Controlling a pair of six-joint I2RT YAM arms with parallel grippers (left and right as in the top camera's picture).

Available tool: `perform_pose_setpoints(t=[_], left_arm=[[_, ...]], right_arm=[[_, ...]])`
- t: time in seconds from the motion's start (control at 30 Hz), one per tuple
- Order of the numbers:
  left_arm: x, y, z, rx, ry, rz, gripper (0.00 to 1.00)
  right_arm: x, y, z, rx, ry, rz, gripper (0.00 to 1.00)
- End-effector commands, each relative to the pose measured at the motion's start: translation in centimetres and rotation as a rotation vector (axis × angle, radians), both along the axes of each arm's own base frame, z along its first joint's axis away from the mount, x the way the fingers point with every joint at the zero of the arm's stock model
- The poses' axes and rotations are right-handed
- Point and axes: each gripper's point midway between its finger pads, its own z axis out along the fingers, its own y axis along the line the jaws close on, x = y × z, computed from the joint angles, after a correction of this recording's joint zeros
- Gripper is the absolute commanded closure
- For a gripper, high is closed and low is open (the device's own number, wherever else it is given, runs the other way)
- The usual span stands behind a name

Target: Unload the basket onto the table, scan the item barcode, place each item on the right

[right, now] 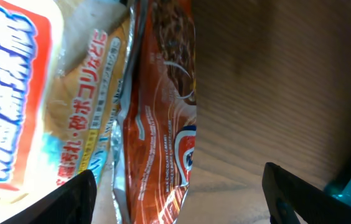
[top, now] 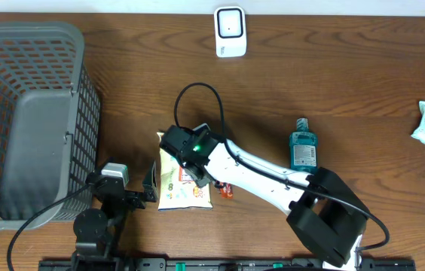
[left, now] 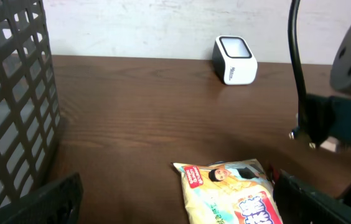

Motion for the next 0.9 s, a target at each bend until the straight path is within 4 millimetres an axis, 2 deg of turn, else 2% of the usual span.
perform_pose_setpoints(t=[0.0,0.47,0.87], left_arm=[[-0.1,0.1,-1.2,0.015,0.032,0.004,0.02],[-0.1,0.1,-1.2,0.015,0.032,0.004,0.02],[-0.1,0.1,-1.2,0.015,0.032,0.004,0.02]], right_arm=[[-0.5,-0.8,-1.0,-0.034,-0.004,-0.014,0.19],[-1.7,-0.2,-1.4,-0.045,-0.005,0.020,0.21],[-1.7,-1.2,-2.5,-0.124,-0.028,0.035,0.23]])
